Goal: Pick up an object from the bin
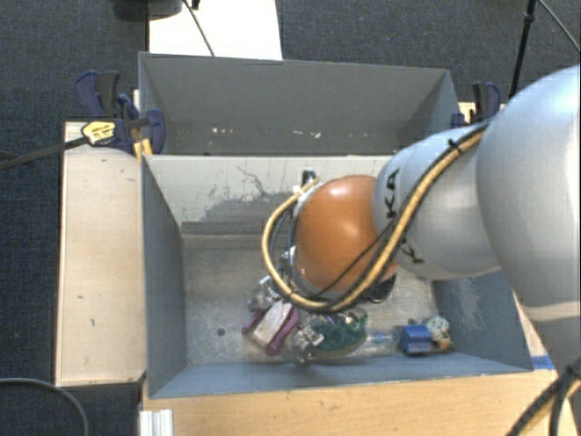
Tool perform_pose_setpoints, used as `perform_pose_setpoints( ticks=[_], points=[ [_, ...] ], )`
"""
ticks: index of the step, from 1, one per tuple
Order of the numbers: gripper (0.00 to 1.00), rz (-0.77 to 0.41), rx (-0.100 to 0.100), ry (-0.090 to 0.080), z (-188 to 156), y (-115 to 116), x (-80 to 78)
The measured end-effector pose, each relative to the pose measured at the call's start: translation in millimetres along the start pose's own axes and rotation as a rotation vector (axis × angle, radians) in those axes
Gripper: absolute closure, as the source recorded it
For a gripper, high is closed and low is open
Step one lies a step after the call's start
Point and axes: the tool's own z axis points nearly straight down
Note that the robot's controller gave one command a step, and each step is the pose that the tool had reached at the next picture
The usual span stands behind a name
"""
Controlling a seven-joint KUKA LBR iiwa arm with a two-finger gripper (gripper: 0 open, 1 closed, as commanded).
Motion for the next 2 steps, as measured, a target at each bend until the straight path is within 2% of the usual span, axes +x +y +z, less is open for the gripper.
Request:
perform_pose_setpoints(
  ticks=[1,2],
  points=[
    [1.0,0.0,-0.001,0.004,2,0,1.1],
    [1.0,-0.054,0.003,-0.004,-145,-11,-5.4]
  ],
)
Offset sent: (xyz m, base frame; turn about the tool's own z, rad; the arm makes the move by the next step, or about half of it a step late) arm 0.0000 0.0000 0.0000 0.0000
